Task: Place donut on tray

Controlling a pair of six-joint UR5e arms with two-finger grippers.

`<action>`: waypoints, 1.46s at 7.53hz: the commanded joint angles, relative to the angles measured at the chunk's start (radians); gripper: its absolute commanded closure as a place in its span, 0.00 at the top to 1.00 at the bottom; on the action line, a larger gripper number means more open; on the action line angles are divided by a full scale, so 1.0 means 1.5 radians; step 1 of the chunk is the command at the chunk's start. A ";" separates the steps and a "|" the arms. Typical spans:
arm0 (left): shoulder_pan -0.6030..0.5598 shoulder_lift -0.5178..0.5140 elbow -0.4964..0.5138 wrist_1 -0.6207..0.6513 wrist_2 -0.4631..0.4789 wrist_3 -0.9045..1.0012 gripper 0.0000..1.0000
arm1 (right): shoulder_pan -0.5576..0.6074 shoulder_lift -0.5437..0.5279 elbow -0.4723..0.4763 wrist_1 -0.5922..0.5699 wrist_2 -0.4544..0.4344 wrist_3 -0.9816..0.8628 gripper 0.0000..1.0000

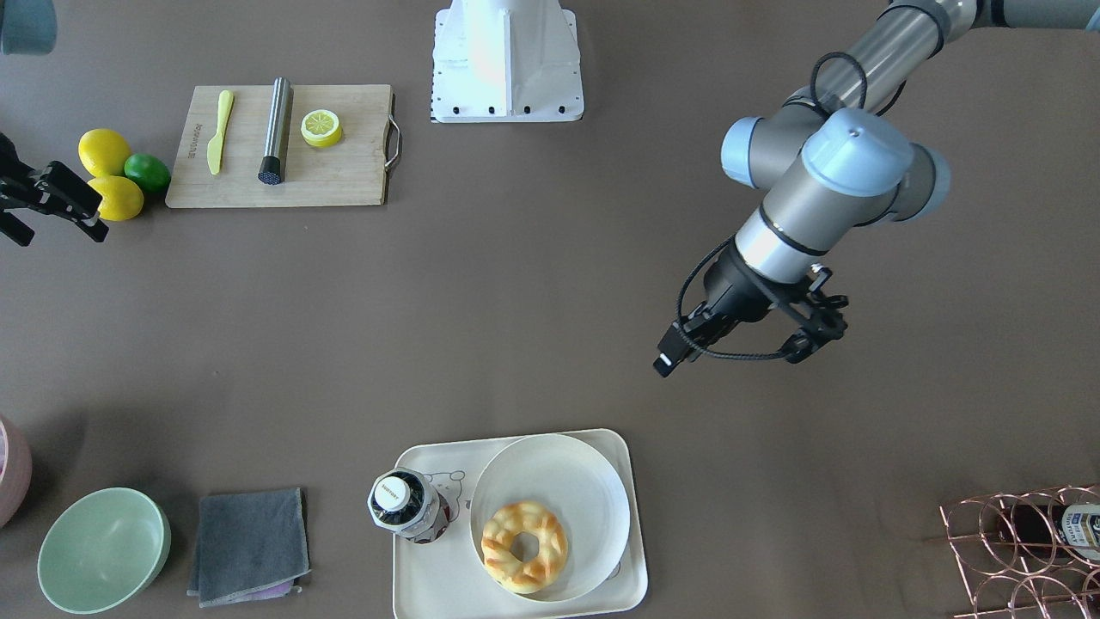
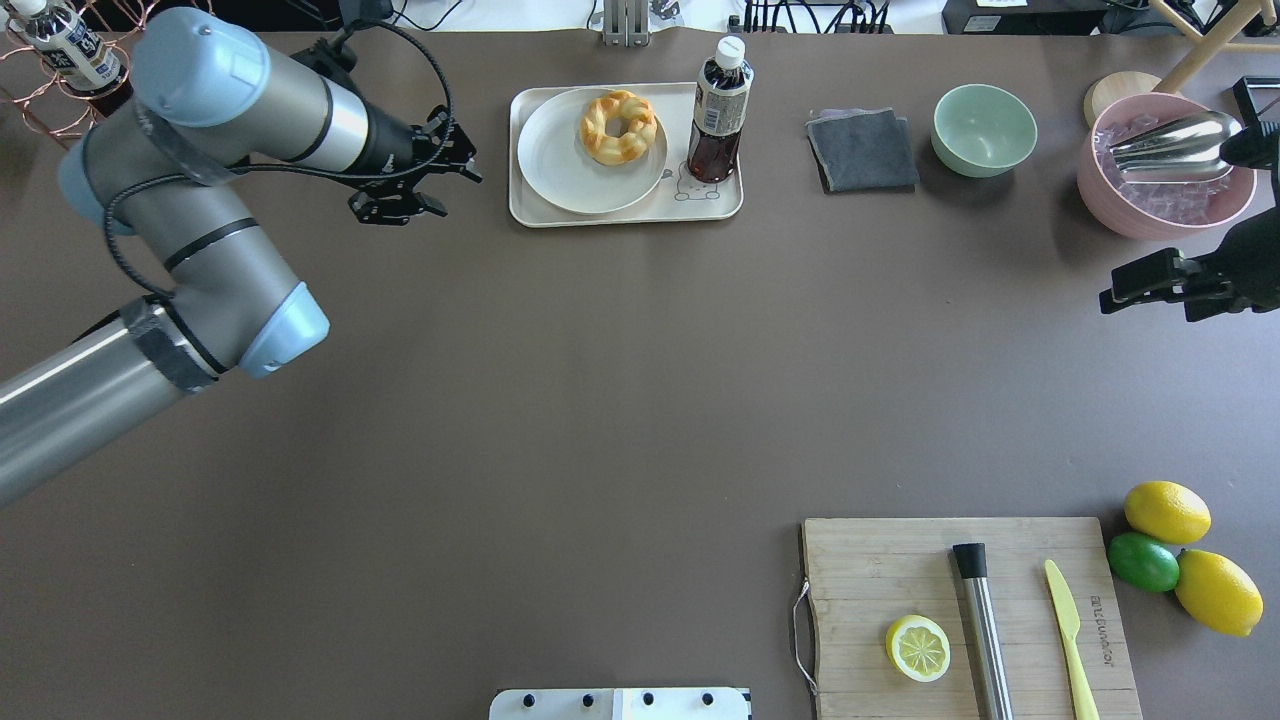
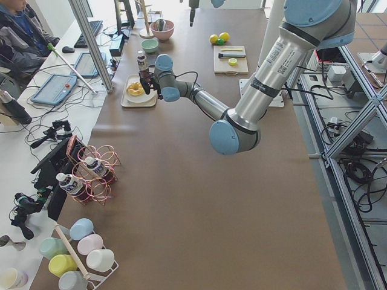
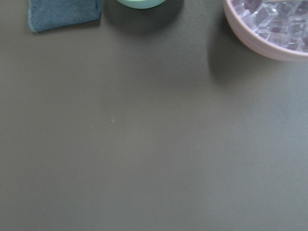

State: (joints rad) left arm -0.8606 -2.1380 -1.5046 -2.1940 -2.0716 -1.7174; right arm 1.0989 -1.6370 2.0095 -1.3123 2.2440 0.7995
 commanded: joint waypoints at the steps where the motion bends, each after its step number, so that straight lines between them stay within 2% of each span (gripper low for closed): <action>1: -0.111 0.228 -0.240 0.177 -0.119 0.383 0.59 | 0.098 -0.017 -0.070 -0.004 0.037 -0.176 1.00; 2: -0.144 0.315 -0.275 0.191 -0.121 0.532 0.59 | 0.133 -0.021 -0.098 -0.007 0.037 -0.239 1.00; 3: -0.186 0.384 -0.283 0.192 -0.153 0.674 0.59 | 0.161 -0.023 -0.129 -0.009 0.033 -0.305 1.00; 4: -0.252 0.431 -0.269 0.193 -0.210 0.823 0.59 | 0.191 -0.023 -0.158 -0.009 0.030 -0.363 1.00; 5: -0.293 0.477 -0.266 0.211 -0.215 0.948 0.59 | 0.212 -0.021 -0.189 -0.009 0.026 -0.400 1.00; 8: -0.385 0.492 -0.264 0.375 -0.208 1.244 0.60 | 0.238 -0.022 -0.219 -0.009 -0.007 -0.444 1.00; 11: -0.402 0.489 -0.259 0.400 -0.185 1.292 0.61 | 0.230 -0.014 -0.228 -0.009 -0.051 -0.443 1.00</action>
State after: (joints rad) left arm -1.4441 -1.4032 -1.8975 -1.6097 -2.3660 0.1770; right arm 1.4516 -1.6645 1.6766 -1.3254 2.2144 0.1358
